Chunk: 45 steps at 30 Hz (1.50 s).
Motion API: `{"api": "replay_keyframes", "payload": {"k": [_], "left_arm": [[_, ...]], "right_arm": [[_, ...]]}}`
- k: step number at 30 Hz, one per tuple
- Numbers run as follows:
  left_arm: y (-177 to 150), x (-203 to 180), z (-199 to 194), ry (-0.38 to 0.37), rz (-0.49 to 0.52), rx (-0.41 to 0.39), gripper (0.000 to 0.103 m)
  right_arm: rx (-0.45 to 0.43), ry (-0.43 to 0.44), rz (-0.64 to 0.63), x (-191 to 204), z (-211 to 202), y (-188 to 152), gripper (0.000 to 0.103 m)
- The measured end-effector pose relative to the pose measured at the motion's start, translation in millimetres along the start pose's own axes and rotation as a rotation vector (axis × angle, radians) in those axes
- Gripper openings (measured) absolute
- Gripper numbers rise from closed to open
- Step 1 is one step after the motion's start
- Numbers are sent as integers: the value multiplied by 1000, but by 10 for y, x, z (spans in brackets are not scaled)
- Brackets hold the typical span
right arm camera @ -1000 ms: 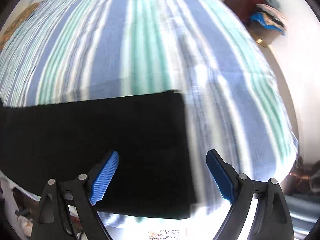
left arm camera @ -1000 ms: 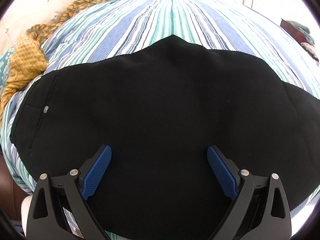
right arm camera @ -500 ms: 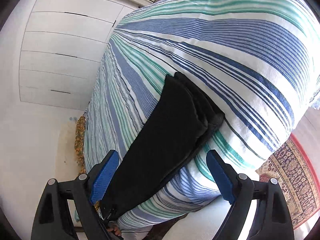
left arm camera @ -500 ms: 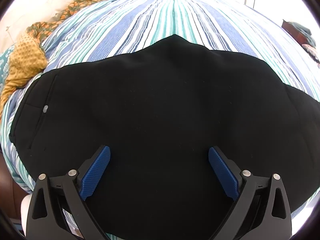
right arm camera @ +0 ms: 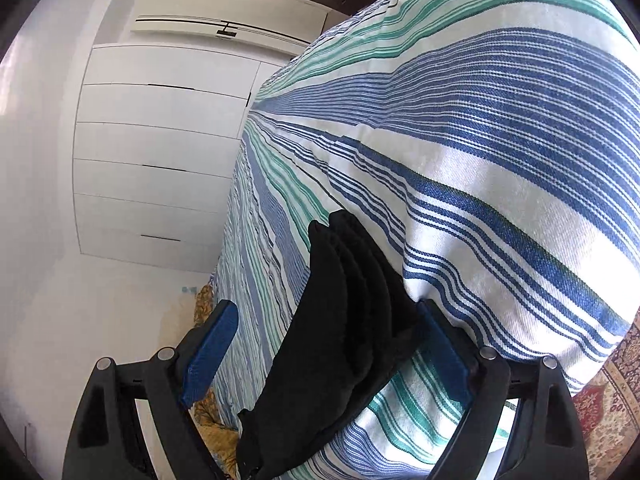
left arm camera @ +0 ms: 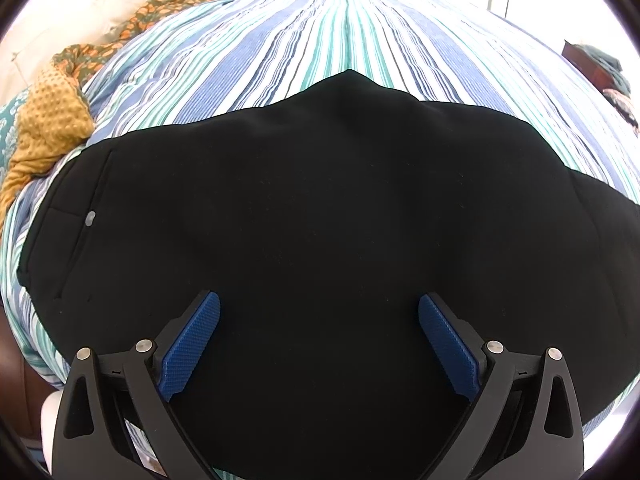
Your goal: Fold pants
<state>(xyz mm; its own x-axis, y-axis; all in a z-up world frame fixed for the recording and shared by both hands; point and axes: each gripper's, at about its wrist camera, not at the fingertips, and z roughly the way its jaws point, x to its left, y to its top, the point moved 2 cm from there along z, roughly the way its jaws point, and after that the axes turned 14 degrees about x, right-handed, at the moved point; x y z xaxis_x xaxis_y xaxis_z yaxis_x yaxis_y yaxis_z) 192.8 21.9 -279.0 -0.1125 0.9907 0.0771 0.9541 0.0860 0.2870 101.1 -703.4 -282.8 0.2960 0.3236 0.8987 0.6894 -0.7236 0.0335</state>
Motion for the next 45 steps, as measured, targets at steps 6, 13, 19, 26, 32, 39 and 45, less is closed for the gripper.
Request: {"api": "replay_keyframes", "payload": {"k": [6,13,19,26,32,39,45], "left_arm": [[14,-3,9,5,-6,-5,101],[43,17,-5,-7,-1,9,102],[95,182,-215,-129,-82,39,99],[-70,601,-491,-268,-211,10,99],[-272,1034,-624,-307,-285,-12,99],[-451,1183,-585,-362,-280,24,99],[-413,886,-858,-511,-130,-36,95]], "right_arm": [[117,-41,-13,102,86,11,39],[121,-235,-60,323,191,-56,20],[132,-49,-184,1114,193,-349,13],[288,175,-321,2270,991,-1195,13],[470,274,-334,2721,2426,-2222,14],[569,-305,-990,2800,3928,-3891,52],[486,-407,-1329,2759,3562,-4181,83]]}}
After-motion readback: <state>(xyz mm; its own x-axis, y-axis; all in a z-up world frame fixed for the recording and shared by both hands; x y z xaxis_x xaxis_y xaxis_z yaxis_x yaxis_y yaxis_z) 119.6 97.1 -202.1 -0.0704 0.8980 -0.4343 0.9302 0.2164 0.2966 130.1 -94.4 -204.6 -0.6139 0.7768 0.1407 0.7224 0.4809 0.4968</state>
